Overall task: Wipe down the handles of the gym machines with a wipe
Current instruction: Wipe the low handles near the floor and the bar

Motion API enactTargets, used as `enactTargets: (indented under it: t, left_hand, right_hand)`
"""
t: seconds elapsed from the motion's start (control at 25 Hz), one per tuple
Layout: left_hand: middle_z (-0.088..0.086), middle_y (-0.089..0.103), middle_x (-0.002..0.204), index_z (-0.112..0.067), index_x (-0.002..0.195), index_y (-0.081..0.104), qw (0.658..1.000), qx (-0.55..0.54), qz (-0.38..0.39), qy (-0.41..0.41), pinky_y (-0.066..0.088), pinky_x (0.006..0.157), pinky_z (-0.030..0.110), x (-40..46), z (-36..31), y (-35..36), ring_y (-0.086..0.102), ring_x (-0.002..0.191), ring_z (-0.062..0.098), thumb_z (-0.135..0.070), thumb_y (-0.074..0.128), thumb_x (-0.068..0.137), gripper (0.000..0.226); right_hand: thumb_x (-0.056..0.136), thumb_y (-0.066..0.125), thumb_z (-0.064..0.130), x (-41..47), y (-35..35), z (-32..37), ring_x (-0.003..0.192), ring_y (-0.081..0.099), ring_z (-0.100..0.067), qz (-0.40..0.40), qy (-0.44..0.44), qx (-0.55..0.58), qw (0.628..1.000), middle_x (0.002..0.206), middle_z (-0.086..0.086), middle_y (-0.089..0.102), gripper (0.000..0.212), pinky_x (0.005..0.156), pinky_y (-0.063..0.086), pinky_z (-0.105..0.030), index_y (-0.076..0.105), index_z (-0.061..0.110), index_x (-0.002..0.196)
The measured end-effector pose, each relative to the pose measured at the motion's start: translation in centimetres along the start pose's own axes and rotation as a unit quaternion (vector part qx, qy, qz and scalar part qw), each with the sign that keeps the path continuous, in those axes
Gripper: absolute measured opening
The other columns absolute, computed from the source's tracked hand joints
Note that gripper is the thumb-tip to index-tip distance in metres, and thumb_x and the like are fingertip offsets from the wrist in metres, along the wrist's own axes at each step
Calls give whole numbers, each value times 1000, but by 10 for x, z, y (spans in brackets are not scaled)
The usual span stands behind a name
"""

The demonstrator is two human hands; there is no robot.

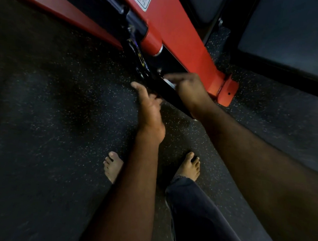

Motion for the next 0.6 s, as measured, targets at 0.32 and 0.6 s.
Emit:
enactTargets:
  t: [0.32, 0.6]
  left_hand:
    - [12, 25, 161, -24, 156, 22, 998, -59, -1, 32, 19, 118, 55, 0, -16, 0, 22, 149, 28, -83, 7, 85, 93]
    - [11, 33, 158, -22, 154, 30, 993, -118, -19, 11, 16, 119, 58, -2, -9, -3, 27, 148, 27, -80, 9, 89, 89]
  right_hand:
    - [94, 63, 27, -7, 5, -17, 73, 61, 4, -121, -36, -10, 992, 76, 20, 64, 16, 70, 52, -24, 73, 20, 82]
    - [99, 45, 9, -7, 19, 26, 71, 63, -19, 9, -3, 144, 990, 83, -15, 68, 30, 69, 51, -30, 67, 3, 80]
Point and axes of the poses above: each hand's wrist, its own x-axis towards the middle knuckle, its own y-axis out of the palm, z = x × y, the point moved 2 cm from there along x, towards the middle knuckle
